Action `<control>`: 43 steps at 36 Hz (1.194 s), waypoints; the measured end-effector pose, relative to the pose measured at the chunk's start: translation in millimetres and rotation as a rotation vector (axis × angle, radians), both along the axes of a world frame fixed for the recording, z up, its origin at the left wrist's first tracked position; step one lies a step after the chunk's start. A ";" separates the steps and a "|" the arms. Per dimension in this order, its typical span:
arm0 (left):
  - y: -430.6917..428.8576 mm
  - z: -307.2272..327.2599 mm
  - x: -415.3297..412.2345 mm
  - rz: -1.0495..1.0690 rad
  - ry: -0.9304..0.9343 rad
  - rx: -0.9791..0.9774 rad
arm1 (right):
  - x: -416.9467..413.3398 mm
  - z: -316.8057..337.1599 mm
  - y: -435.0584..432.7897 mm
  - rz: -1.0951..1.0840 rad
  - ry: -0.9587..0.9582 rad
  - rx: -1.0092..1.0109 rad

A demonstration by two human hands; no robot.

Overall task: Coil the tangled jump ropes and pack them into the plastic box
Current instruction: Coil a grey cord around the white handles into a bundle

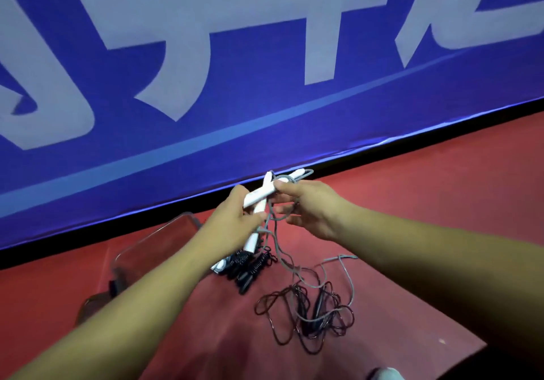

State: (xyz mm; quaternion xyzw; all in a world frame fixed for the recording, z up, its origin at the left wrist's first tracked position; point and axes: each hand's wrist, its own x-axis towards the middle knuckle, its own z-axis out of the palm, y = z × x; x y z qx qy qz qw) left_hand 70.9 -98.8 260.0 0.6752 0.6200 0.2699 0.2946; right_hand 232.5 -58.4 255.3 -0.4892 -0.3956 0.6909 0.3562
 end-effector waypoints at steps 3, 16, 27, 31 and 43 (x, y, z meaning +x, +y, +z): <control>-2.2 -4.1 -6.3 0.030 -0.234 -0.129 | 3.9 7.9 2.1 -0.018 -0.025 0.047; -4.5 18.6 -31.5 0.151 -0.820 -0.547 | 45.6 11.4 3.6 0.071 -0.475 0.226; -4.5 23.7 -21.3 0.225 -0.984 -0.499 | 22.4 21.2 -6.7 0.269 0.047 0.043; -12.9 21.8 -13.5 0.002 -0.901 -0.514 | 7.7 16.8 -13.6 0.313 -0.061 0.147; -9.9 25.3 -12.8 0.044 -0.738 -0.507 | 11.9 14.2 -0.6 0.039 -0.489 0.443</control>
